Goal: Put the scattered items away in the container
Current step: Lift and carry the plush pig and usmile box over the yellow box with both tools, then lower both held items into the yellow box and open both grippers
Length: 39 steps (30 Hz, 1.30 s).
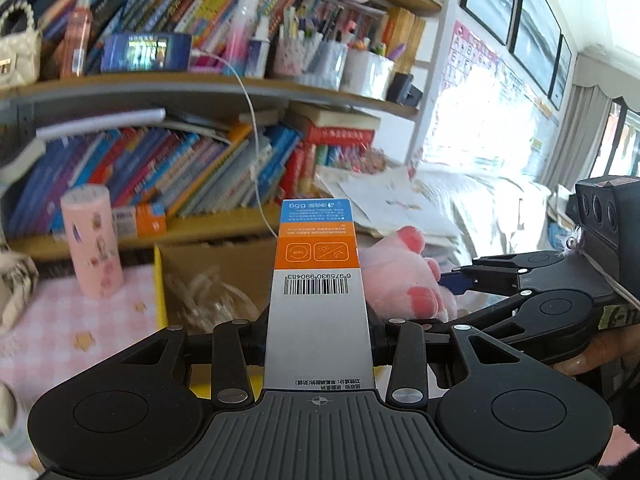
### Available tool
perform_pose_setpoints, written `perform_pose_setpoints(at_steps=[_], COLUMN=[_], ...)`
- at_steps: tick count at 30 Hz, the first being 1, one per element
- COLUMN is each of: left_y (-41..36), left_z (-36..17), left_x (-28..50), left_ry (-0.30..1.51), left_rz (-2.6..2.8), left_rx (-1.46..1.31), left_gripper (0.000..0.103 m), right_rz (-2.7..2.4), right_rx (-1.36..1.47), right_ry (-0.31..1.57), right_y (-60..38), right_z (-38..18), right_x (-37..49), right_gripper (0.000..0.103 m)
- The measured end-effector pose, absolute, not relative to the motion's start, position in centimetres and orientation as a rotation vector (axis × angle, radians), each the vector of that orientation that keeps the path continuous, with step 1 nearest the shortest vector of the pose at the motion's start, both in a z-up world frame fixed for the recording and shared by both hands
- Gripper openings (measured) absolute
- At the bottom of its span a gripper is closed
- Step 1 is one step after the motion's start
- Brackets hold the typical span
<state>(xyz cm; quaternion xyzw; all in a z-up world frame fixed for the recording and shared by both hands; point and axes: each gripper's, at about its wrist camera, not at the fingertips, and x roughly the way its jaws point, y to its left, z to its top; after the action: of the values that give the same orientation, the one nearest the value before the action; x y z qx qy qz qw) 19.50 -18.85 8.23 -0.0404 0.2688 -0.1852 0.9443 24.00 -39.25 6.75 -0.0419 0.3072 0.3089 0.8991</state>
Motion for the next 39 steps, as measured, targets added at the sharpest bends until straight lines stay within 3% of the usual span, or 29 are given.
perform_pose_setpoints(at_steps=[9,18,30,39], left_y=[-17.7,-17.7,-18.1,-19.2], left_z=[6.9,1.8,-0.5,-2.6], left_x=[25.1,29.9,33.7,34.3], left_ry=[0.578,0.719,0.803,0.834], left_rz=[-0.311,-0.257,-0.239,-0.225], left_rx=[-0.06,0.009,0.127,0.251], left_gripper=[0.039,0.039,0.039,0.039], right_rz=[0.639,0.618,0.754,0.754], right_rx=[-0.151,-0.304,-0.594,-0.613], right_ry=[0.624,0.734,0.816,0.868], right_y=[-36.9,-34.6,-30.5,-29.7], right_z=[5.6,0.8,-3.3,-4.4], right_x=[30.3,36.0,36.4,37.0], right_gripper=[0.075,0.075,0.076,0.077])
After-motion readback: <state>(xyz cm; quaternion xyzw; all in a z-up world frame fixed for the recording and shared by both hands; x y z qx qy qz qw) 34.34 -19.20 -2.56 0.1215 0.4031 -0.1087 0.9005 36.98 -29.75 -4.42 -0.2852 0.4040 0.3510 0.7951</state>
